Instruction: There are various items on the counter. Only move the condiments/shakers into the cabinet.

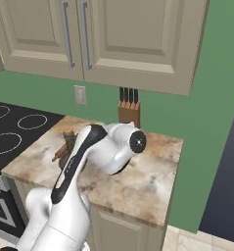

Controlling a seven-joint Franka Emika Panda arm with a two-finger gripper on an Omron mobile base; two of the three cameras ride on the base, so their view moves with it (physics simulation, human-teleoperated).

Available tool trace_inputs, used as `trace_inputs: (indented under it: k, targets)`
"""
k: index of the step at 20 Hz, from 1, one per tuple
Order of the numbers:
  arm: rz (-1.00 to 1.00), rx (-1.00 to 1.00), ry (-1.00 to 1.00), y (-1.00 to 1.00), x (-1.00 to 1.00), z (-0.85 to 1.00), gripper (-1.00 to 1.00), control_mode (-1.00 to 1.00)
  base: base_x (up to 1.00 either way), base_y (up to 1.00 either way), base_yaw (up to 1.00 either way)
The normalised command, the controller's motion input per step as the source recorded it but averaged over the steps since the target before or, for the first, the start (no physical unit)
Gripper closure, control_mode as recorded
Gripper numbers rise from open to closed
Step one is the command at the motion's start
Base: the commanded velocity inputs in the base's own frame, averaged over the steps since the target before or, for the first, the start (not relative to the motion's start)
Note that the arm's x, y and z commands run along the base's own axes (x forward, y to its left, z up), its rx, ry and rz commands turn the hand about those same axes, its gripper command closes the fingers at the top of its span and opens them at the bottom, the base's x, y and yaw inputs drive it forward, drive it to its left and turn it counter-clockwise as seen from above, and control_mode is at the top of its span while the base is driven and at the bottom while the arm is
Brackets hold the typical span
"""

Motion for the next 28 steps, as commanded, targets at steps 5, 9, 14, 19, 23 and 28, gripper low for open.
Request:
trace_inputs:
  k: [5,9,14,19,23,28]
  targets:
    - [0.29,0.0,0.0,-0.09,0.26,-0.37,-1.0,-1.0,0.0,0.0,0.0]
    - [0.19,0.0,0.0,0.04,0.0,-0.28,-1.0,-1.0,0.0,0.0,0.0]
    - [0.16,0.0,0.0,0.14,0.21,-0.37,-1.0,-1.0,0.0,0.0,0.0]
    - [0.04,0.05,0.0,0.38,0.2,-0.39,-1.0,-1.0,0.0,0.0,0.0]
    - [0.0,0.08,0.0,0.19,0.05,-0.16,-1.0,-1.0,0.0,0.0,0.0]
    - [0.01,0.06,0.0,0.11,0.0,-0.13,-1.0,-1.0,0.0,0.0,0.0]
